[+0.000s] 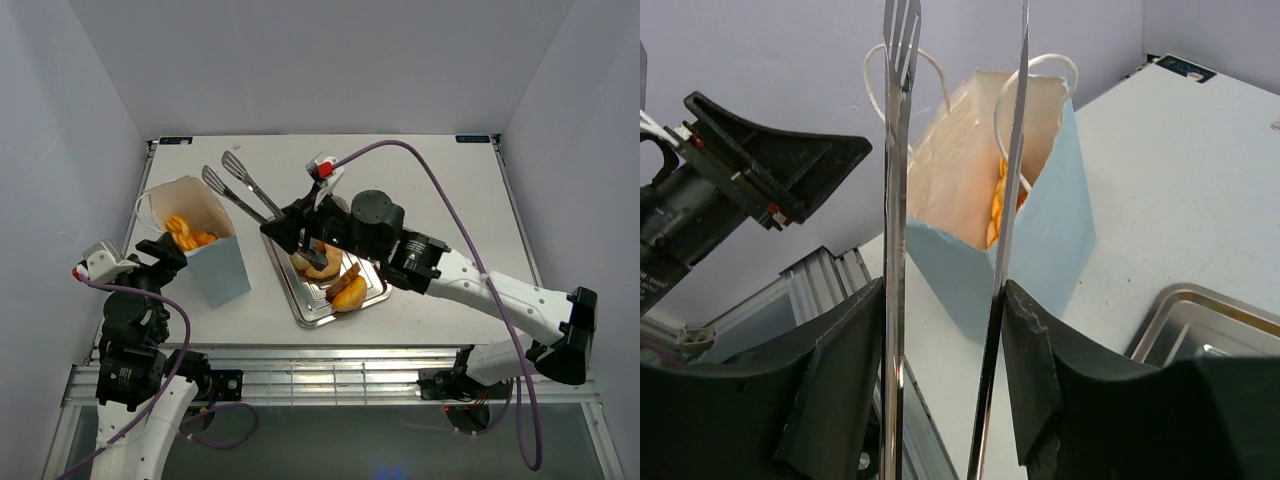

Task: Place the fake bread into the paper bag

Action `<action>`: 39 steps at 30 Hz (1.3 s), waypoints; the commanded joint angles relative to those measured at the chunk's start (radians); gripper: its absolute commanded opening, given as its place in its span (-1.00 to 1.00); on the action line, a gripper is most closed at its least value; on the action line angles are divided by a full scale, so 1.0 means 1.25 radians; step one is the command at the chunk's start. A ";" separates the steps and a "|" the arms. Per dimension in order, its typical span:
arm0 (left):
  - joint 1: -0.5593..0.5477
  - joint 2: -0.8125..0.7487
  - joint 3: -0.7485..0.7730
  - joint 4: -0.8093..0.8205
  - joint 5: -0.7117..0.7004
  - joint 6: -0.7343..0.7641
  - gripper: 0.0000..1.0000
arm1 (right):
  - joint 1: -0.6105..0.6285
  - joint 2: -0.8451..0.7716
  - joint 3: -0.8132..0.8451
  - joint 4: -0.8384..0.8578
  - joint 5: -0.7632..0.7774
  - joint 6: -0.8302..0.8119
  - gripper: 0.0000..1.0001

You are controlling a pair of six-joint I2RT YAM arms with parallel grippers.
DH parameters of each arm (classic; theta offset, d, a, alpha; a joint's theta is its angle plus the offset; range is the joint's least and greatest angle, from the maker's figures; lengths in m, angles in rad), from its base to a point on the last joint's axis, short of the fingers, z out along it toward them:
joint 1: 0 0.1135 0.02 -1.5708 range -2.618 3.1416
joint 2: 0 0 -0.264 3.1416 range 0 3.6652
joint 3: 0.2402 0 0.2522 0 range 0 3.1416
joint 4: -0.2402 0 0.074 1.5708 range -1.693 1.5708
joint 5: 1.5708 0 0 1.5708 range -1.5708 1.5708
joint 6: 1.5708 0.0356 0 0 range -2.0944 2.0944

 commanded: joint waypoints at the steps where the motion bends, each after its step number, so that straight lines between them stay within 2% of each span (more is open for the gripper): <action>1: -0.003 0.010 -0.009 0.011 0.009 0.010 0.89 | 0.000 -0.090 -0.087 0.034 0.062 0.009 0.07; 7: -0.003 0.013 -0.010 0.011 0.002 0.011 0.89 | -0.001 -0.250 -0.264 -0.016 0.164 0.035 0.06; 13: -0.002 0.017 -0.011 0.013 0.010 0.013 0.89 | -0.001 -0.450 -0.494 -0.117 0.293 0.125 0.06; 17: -0.002 0.019 -0.010 0.013 0.016 0.014 0.89 | 0.000 -0.597 -0.591 -0.190 0.344 0.192 0.05; 20: -0.003 0.018 -0.010 0.014 0.013 0.014 0.89 | -0.001 -0.662 -0.647 -0.238 0.352 0.239 0.04; 30: -0.003 0.012 -0.010 0.014 0.015 0.014 0.89 | -0.001 -0.728 -0.727 -0.427 0.372 0.430 0.05; 39: -0.003 0.010 -0.010 0.013 0.021 0.013 0.89 | 0.000 -0.839 -0.800 -0.424 0.331 0.522 0.06</action>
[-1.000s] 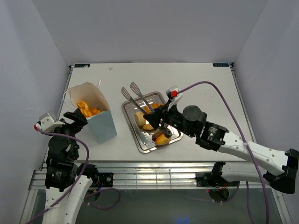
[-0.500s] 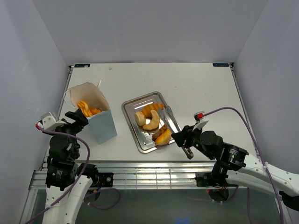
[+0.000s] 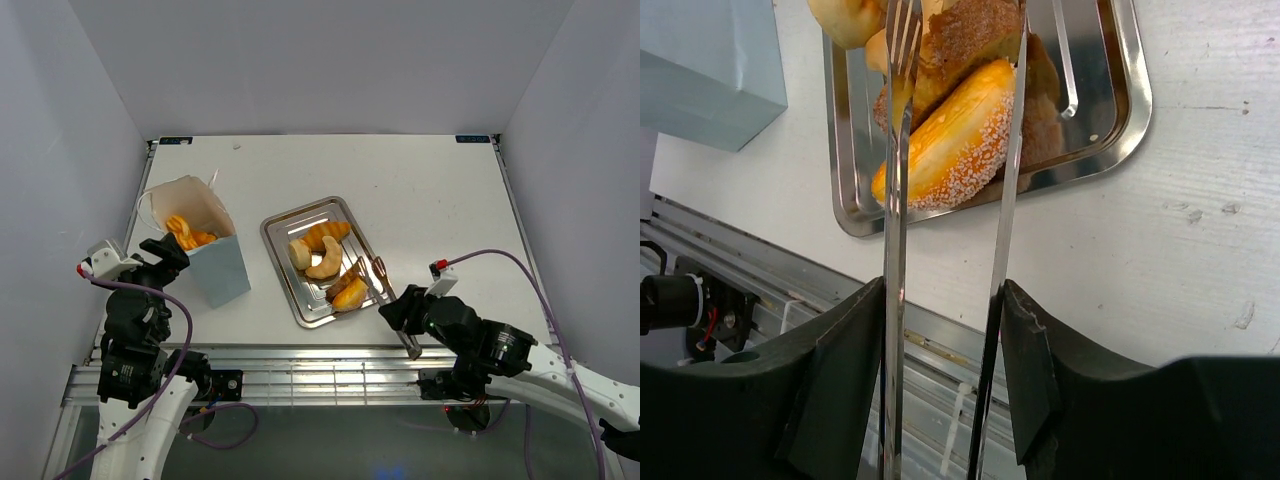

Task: Place the fake bread into the paper bag

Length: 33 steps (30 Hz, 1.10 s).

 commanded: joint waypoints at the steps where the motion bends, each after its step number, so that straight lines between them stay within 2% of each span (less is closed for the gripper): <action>1: -0.002 0.003 -0.001 0.012 0.011 0.005 0.89 | -0.001 -0.020 -0.011 0.019 -0.002 0.060 0.07; 19: -0.002 0.009 0.000 0.013 0.013 0.005 0.89 | -0.001 0.055 -0.021 0.149 -0.036 0.019 0.07; 33: -0.003 0.007 -0.001 0.012 0.013 0.005 0.89 | -0.001 0.082 -0.046 0.190 -0.052 0.020 0.11</action>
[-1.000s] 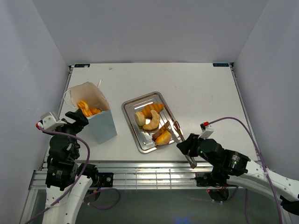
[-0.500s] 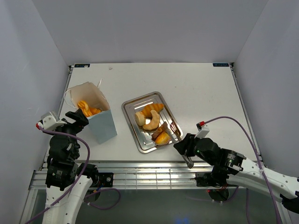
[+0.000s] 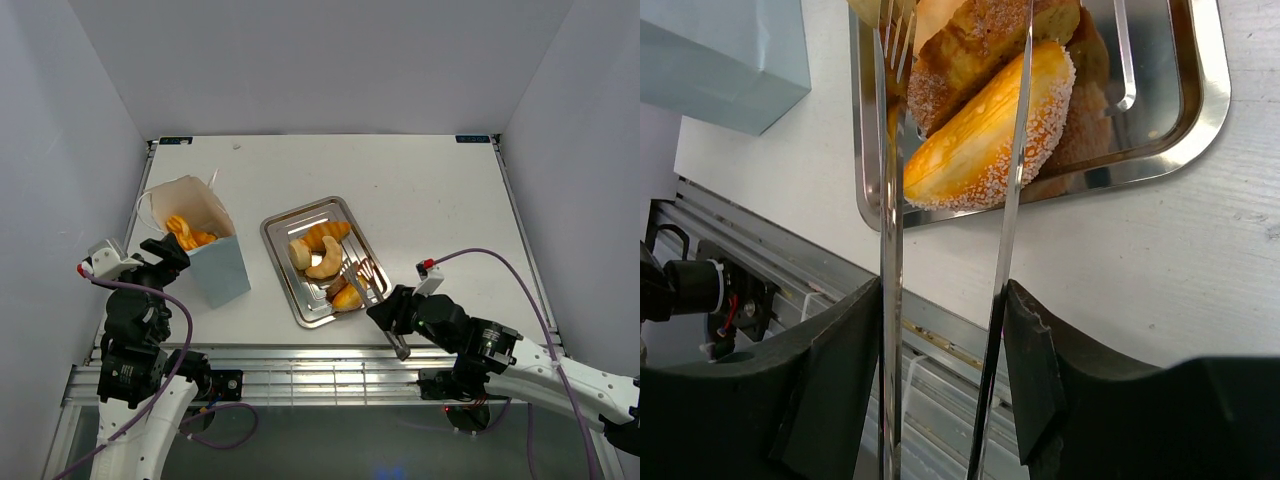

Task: Place the fake bread into the paper bag

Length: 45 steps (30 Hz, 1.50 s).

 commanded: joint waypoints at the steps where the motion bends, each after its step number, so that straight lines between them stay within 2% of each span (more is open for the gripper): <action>1: -0.002 0.006 -0.001 0.012 0.009 0.005 0.89 | -0.001 0.018 -0.005 0.053 0.003 0.000 0.11; 8: -0.002 0.004 -0.001 0.012 0.007 0.005 0.89 | -0.001 0.033 -0.015 0.054 0.013 0.007 0.11; 28: -0.002 -0.008 -0.003 0.013 0.006 0.006 0.89 | -0.001 0.034 -0.034 0.056 0.006 0.017 -0.29; 35: -0.002 -0.008 -0.003 0.012 0.007 0.006 0.89 | -0.001 0.054 -0.031 0.075 -0.008 0.010 -0.33; 37: -0.001 -0.008 -0.003 0.013 0.006 0.006 0.89 | 0.000 0.060 -0.028 0.083 -0.011 0.005 -0.43; 41: -0.001 -0.009 -0.003 0.012 0.006 0.006 0.89 | -0.001 0.080 -0.012 0.105 -0.014 -0.004 -0.77; 45: -0.002 -0.009 -0.003 0.012 0.005 0.006 0.89 | -0.001 0.113 0.012 0.129 -0.019 -0.021 -0.78</action>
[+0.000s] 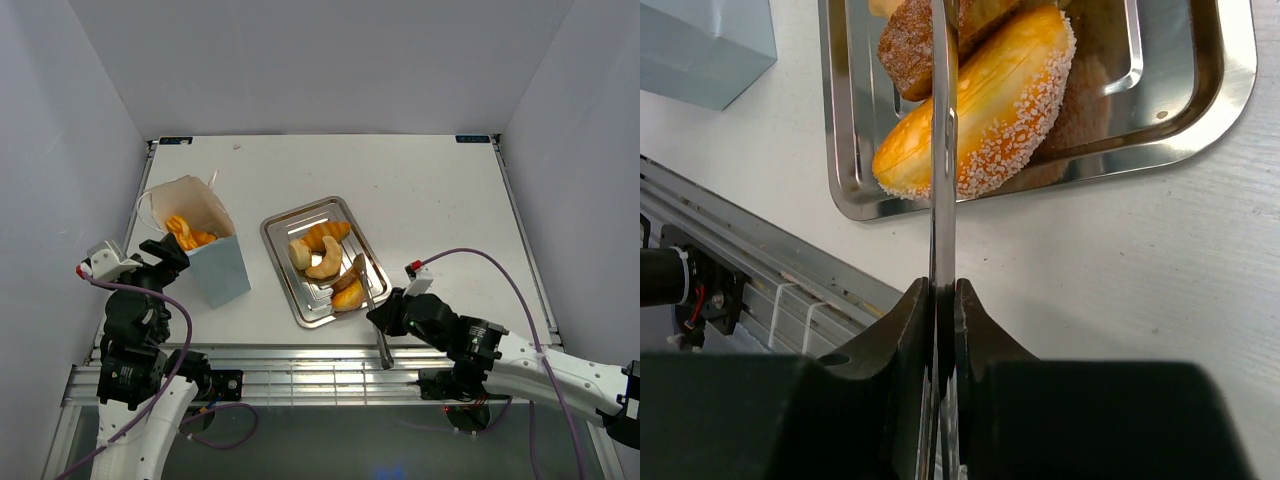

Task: Place the fake bread into the paper bag

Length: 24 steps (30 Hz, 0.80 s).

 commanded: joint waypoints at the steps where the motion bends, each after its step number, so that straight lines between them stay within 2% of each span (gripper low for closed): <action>1: -0.002 -0.004 -0.002 0.012 0.005 0.006 0.89 | 0.000 0.025 0.045 0.063 0.003 -0.019 -0.74; 2: -0.001 -0.003 -0.001 0.012 0.006 0.006 0.89 | -0.001 0.030 0.051 0.065 0.003 -0.024 -0.69; 5: -0.001 -0.005 -0.001 0.012 0.005 0.006 0.89 | -0.001 0.046 0.086 0.063 0.010 -0.038 -0.32; 8: -0.002 -0.008 -0.002 0.012 0.005 0.005 0.89 | -0.001 0.043 0.114 0.062 0.017 -0.045 -0.17; 15: -0.002 -0.009 -0.004 0.013 0.011 0.005 0.89 | -0.001 -0.002 0.153 0.018 0.052 -0.040 -0.07; 20: -0.001 -0.014 -0.005 0.014 0.013 0.005 0.89 | -0.001 -0.024 0.139 -0.030 0.054 -0.006 0.11; 24: -0.002 -0.013 -0.004 0.016 0.017 0.005 0.90 | -0.001 -0.054 0.115 -0.074 0.081 0.039 0.12</action>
